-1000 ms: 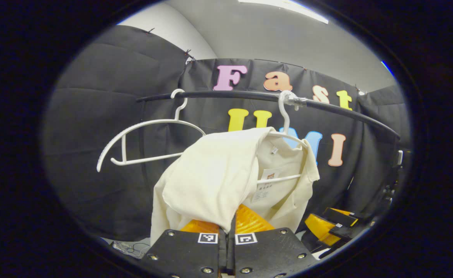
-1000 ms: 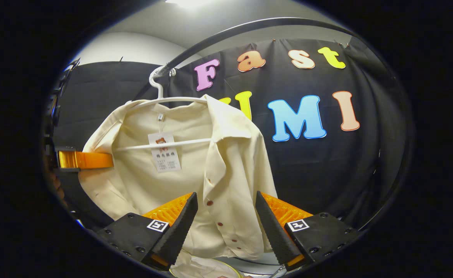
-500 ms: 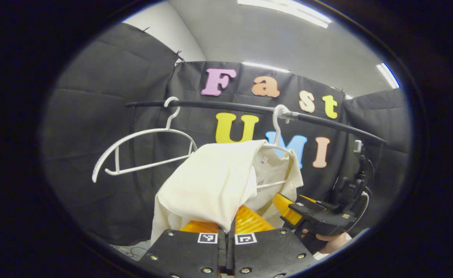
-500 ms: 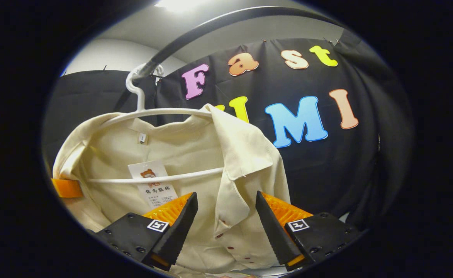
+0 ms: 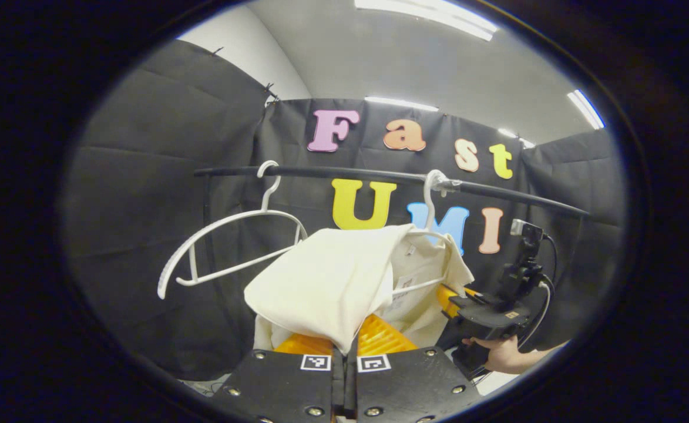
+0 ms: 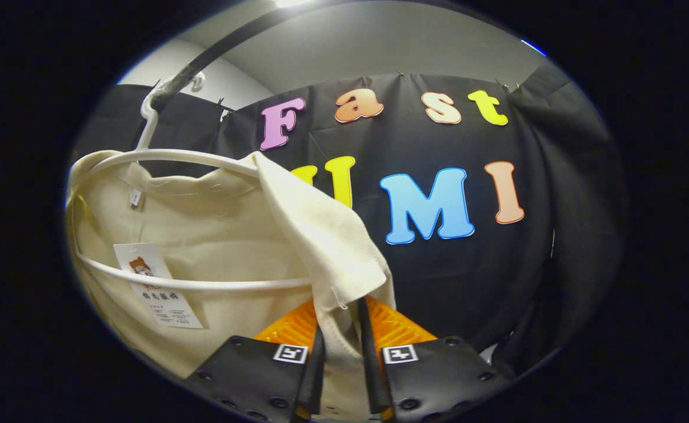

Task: Grasp the clothes on the hanger with both hands and then place them into the laundry hamper below.

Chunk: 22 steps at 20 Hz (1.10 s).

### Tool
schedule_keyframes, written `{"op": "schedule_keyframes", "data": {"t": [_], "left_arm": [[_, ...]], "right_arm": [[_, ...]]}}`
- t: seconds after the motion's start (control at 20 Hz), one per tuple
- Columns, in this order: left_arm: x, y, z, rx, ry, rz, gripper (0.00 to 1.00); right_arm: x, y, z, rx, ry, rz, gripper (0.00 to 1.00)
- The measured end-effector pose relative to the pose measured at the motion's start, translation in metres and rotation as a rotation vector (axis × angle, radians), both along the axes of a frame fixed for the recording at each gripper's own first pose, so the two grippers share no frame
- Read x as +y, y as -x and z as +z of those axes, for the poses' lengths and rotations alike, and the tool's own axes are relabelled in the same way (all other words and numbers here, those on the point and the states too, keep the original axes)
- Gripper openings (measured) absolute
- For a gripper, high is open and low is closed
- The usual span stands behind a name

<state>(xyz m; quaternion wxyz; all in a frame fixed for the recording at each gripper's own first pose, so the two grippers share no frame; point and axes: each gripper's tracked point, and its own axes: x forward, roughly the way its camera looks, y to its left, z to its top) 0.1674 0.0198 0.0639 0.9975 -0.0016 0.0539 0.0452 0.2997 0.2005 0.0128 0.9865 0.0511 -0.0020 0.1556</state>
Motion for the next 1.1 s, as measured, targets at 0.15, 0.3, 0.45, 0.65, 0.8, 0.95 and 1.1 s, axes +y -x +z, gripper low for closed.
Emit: {"op": "schedule_keyframes", "data": {"t": [0.15,0.3,0.45,0.65,0.8,0.95,1.1], "left_arm": [[0.020,0.009,0.008,-0.016,0.018,0.020,0.01],[0.033,0.015,0.013,-0.033,0.049,0.043,0.01],[0.045,0.011,0.013,-0.048,0.049,0.054,0.01],[0.055,0.014,0.022,-0.063,0.044,0.034,0.01],[0.057,0.011,0.035,-0.082,0.050,0.004,0.01],[0.062,0.016,0.042,-0.093,0.125,-0.040,0.01],[0.071,0.015,0.048,-0.087,0.162,-0.055,0.01]], "right_arm": [[-0.006,0.006,0.011,-0.034,0.024,0.035,0.11],[-0.026,-0.002,0.031,-0.134,0.088,0.005,0.11],[-0.030,-0.011,0.037,-0.189,0.111,-0.021,0.11],[-0.028,-0.017,0.043,-0.271,0.188,-0.025,0.05],[-0.024,-0.024,0.037,-0.255,0.169,0.003,0.05],[-0.028,-0.029,0.046,-0.266,0.097,-0.008,0.05],[-0.026,-0.037,0.049,-0.304,0.101,-0.016,0.05]]}}
